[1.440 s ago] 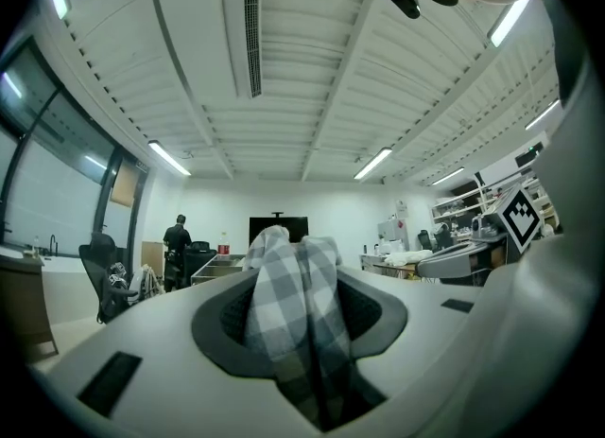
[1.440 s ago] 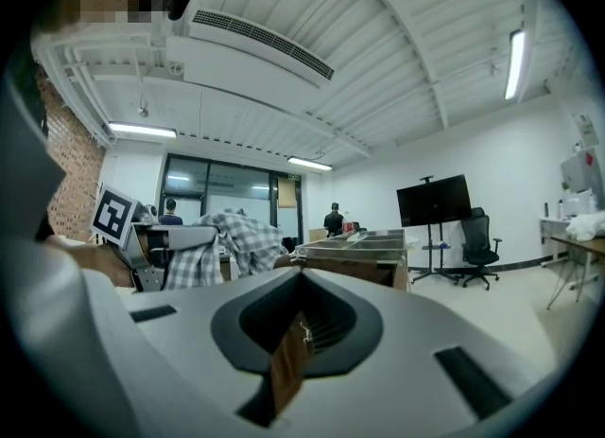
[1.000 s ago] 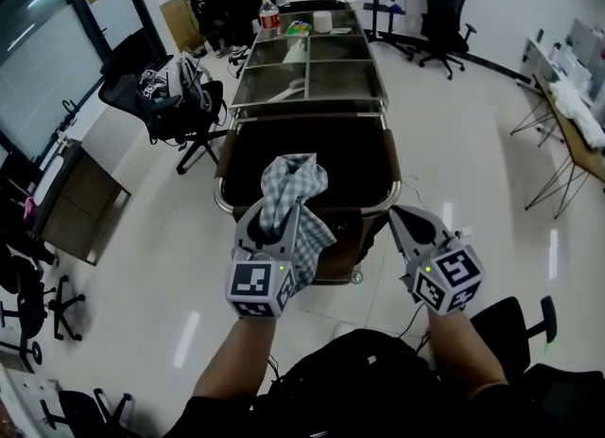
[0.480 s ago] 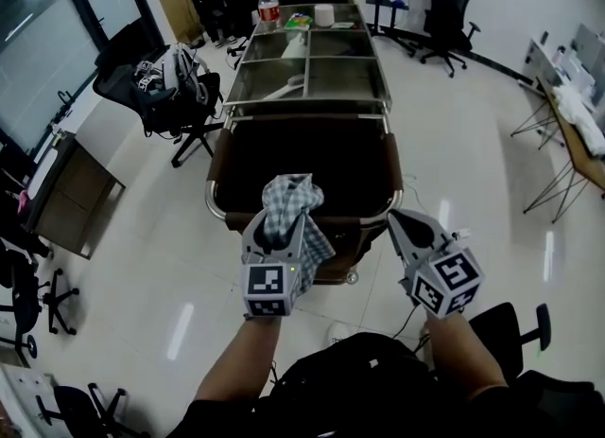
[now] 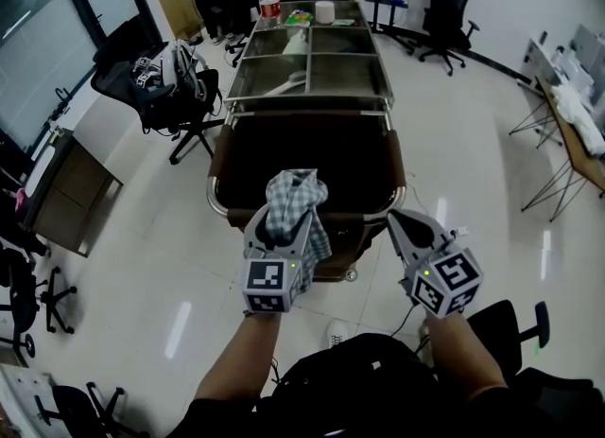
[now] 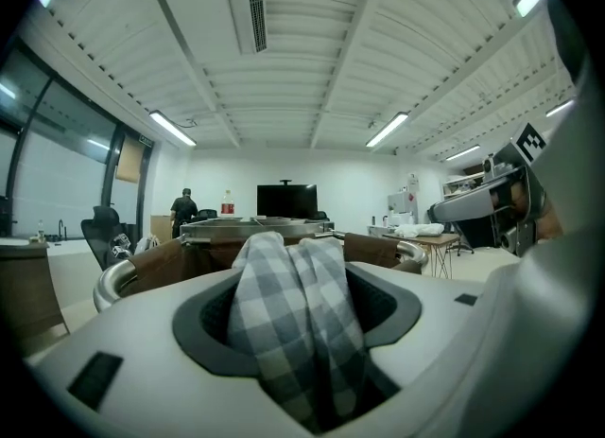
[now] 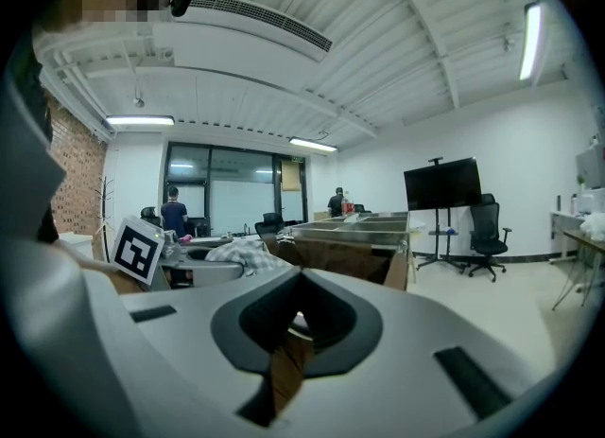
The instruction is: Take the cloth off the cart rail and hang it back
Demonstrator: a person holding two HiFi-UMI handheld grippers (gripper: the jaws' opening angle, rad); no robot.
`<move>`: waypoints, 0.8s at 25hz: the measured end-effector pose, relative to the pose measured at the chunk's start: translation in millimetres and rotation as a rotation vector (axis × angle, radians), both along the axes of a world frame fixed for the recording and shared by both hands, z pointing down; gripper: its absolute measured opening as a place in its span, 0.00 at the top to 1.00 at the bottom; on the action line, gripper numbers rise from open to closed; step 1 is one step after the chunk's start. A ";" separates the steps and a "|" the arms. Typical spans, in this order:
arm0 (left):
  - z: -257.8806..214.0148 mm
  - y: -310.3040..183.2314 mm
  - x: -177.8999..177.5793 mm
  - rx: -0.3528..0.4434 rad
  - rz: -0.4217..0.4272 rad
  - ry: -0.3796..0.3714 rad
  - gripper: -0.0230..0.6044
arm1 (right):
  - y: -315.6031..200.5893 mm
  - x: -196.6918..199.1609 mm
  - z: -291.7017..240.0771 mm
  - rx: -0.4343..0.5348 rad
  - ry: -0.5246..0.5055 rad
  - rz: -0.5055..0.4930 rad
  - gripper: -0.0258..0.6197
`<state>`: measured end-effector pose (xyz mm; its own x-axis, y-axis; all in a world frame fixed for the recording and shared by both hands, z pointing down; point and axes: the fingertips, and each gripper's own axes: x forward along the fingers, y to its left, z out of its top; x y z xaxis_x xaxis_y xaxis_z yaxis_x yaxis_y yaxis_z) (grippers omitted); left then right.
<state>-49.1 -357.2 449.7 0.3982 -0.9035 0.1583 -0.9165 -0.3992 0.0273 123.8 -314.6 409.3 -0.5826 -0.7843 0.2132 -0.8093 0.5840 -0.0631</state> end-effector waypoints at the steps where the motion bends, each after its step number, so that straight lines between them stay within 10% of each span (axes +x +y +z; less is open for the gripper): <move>1: -0.2 0.9 0.1 -0.002 0.006 0.001 0.52 | 1.3 -0.6 -0.3 -0.001 0.001 0.001 0.94; 20: -42.3 26.5 -19.9 0.078 -0.027 -0.012 0.45 | 22.4 -14.8 -16.0 0.043 -0.026 -0.024 0.94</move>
